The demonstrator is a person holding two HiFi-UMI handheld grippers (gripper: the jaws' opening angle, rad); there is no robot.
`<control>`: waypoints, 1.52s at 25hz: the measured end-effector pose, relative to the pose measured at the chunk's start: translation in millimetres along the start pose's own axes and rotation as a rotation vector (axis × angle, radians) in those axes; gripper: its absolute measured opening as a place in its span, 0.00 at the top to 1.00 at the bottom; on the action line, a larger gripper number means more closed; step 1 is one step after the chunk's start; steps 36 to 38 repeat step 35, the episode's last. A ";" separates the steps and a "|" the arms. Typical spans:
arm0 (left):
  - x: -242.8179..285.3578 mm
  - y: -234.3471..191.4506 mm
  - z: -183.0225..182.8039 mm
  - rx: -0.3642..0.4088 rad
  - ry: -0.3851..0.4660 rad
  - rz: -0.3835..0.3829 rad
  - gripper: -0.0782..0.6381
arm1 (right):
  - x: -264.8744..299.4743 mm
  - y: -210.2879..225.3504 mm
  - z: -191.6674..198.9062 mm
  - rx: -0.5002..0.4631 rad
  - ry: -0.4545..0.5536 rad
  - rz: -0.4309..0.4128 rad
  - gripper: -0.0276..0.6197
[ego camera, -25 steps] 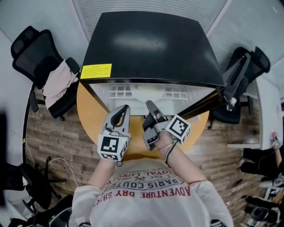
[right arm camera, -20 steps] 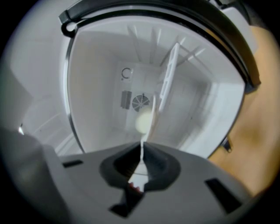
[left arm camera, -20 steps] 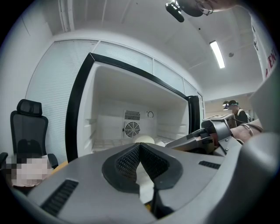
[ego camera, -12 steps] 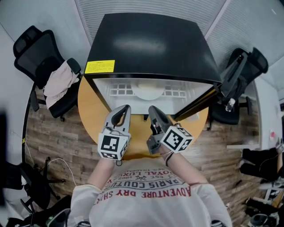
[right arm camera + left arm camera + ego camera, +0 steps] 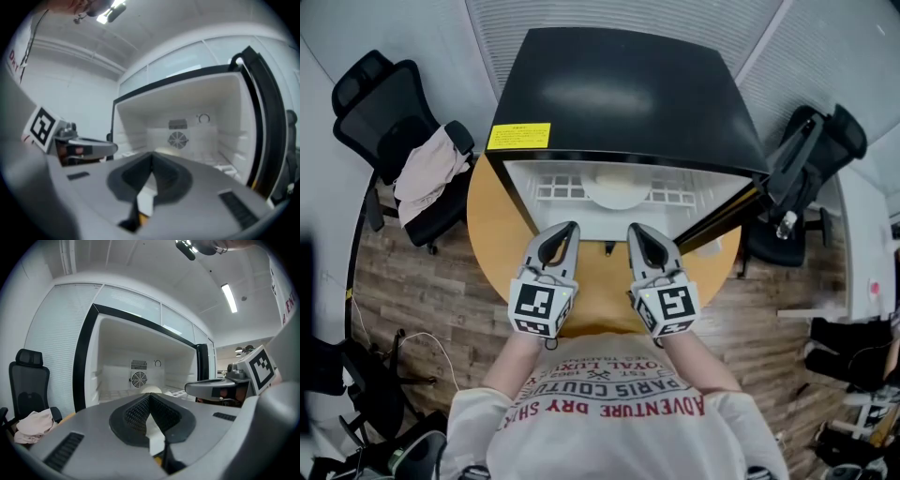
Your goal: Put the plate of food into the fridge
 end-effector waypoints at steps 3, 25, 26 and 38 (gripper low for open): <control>-1.6 0.2 0.3 0.005 -0.001 -0.001 0.85 | -1.4 -0.7 5.8 -0.044 -0.021 0.006 0.91; -13.0 8.6 -12.1 0.055 0.017 0.030 0.85 | -12.3 -12.9 -11.8 -0.009 -0.013 -0.050 0.91; -13.8 7.8 -12.5 0.056 0.016 0.029 0.85 | -12.9 -12.6 -11.6 -0.011 -0.015 -0.049 0.91; -18.0 7.8 -9.3 0.077 0.007 0.060 0.85 | -15.2 -10.8 -9.2 -0.012 -0.030 -0.062 0.91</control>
Point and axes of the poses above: the fingertips, and each gripper's own axes: x forward along the fingers, y to its right, z out of its underside, the point moved 8 cm from there along -x, backward along the fingers, and after that the axes turned 4 degrees about -y, right-handed, at the moved point
